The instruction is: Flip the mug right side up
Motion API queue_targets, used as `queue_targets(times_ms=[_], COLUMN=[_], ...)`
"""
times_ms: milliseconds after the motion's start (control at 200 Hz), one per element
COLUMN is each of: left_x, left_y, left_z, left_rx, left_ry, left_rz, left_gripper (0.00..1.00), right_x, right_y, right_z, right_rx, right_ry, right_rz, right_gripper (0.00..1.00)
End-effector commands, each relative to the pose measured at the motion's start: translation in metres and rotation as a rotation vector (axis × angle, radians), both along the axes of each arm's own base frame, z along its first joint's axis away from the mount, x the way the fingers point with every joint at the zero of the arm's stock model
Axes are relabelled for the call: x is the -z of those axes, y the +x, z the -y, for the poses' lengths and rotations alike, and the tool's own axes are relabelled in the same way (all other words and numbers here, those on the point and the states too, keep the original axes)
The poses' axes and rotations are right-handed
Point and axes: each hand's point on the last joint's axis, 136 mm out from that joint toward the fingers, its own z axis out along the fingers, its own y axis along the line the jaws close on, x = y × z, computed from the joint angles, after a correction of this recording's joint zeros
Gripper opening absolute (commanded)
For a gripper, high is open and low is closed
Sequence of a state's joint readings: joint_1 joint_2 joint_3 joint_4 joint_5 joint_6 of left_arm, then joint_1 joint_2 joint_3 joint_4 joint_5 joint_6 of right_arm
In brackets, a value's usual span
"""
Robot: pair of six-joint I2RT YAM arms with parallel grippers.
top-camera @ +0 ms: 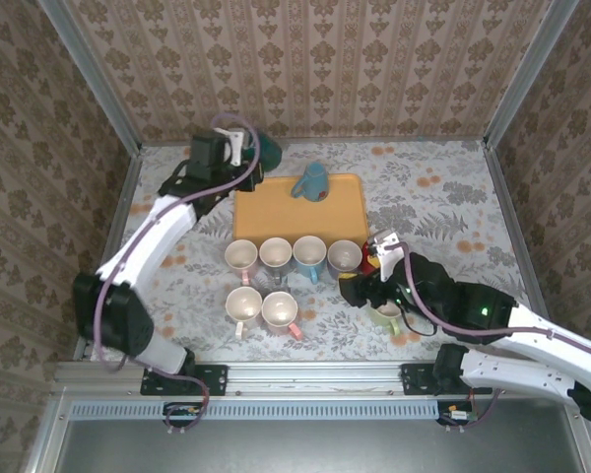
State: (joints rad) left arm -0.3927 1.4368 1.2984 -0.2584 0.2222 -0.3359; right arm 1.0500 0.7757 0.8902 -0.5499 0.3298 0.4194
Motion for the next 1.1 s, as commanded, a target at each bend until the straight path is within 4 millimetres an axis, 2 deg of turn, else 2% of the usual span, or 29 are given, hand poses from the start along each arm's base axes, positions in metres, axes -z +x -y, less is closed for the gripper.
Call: queue_targets(times_ms=[0,80,210,440,540,640,745,900,995,1095], left_x=[-0.065,-0.080,-0.095,-0.121,-0.123,-0.124,-0.126,-0.128,-0.129,-0.126], left_y=[-0.029,-0.052,-0.079,-0.119,-0.133,-0.150,-0.158,-0.166,-0.171,-0.171], left_z=[0.033,0.039,0.040,0.040,0.041,0.047,0.045,0.049,0.054,0.057], left_rx=[0.167,0.226,0.293,0.429,0.486,0.534,0.546,0.568,0.590,0.590], left_ry=[-0.392,-0.544,-0.711,-0.949,-0.980,-1.006,-1.031,-1.040,-1.034,-1.020], left_rz=[0.118,0.141,0.144,0.151,0.134,0.131,0.141,0.134,0.130,0.117], left_gripper=[0.10,0.10,0.10,0.09,0.08,0.07,0.06,0.05,0.05,0.04], right_x=[-0.009,-0.016,-0.039,-0.073,-0.080,-0.094,-0.106,-0.116,-0.119,-0.123], right_y=[0.018,0.027,0.041,0.079,0.092,0.096,0.098,0.103,0.107,0.108], right_z=[-0.011,-0.027,-0.048,-0.063,-0.066,-0.078,-0.087,-0.091,-0.094,-0.095], right_rx=[0.051,0.024,-0.032,-0.091,-0.111,-0.190,-0.243,-0.256,-0.264,-0.274], right_ry=[0.070,0.158,0.350,0.811,0.933,0.990,1.007,1.023,1.027,1.038], right_rz=[-0.003,-0.057,-0.104,-0.206,-0.227,-0.233,-0.233,-0.211,-0.207,-0.198], right_gripper=[0.80,0.79,0.79,0.79,0.82,0.84,0.85,0.83,0.79,0.65])
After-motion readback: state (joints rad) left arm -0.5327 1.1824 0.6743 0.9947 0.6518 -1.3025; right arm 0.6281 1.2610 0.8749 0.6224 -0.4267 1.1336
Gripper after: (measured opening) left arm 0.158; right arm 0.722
